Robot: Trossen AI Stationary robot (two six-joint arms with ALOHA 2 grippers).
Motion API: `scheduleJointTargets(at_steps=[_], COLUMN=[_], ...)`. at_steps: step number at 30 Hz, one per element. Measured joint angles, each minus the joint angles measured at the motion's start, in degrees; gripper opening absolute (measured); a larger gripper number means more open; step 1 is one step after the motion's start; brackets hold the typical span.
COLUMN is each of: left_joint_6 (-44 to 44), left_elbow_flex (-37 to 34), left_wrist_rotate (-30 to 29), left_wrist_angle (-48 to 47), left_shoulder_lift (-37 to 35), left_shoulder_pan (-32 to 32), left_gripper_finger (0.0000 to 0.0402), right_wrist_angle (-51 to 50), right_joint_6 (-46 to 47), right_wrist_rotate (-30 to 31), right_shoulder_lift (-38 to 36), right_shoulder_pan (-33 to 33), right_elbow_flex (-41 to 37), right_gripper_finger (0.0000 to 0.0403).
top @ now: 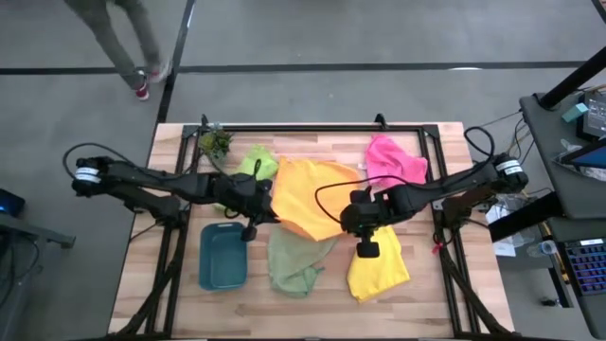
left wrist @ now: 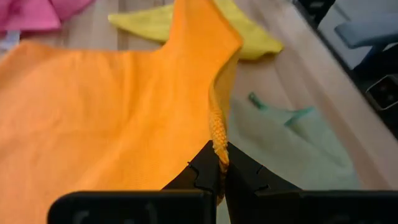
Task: Fold microfiber towels
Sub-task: Fold the orange microfiber cloth
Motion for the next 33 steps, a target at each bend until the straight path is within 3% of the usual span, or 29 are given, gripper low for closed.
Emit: scheduleJointTargets(at_steps=[3, 9, 17, 33], left_joint_6=[0.00, 1.74, 4.24, 6.28], left_elbow_flex=[0.03, 0.19, 0.23, 1.61], left_wrist_rotate=[-1.91, -16.76, -24.16, -25.23], left_wrist_angle=[0.11, 0.00, 0.52, 9.89], left_shoulder_lift=[2.66, 4.77, 4.22, 15.95], left_shoulder_pan=[0.00, 0.99, 6.41, 17.27], left_gripper_finger=[0.0000, 0.0000, 0.0000, 0.0000], right_wrist_angle=[0.77, 0.74, 0.84, 7.77], right_joint_6=[-0.28, -2.40, -8.54, -19.19], right_wrist_rotate=[0.68, 7.47, 14.51, 15.29], right_shoulder_lift=[0.10, 0.13, 0.13, 0.26], right_shoulder_pan=[-0.44, -3.03, -10.62, -25.15], right_elbow_flex=[-1.34, -3.13, -4.26, -5.06], right_gripper_finger=[0.0008, 0.0008, 0.0008, 0.0008])
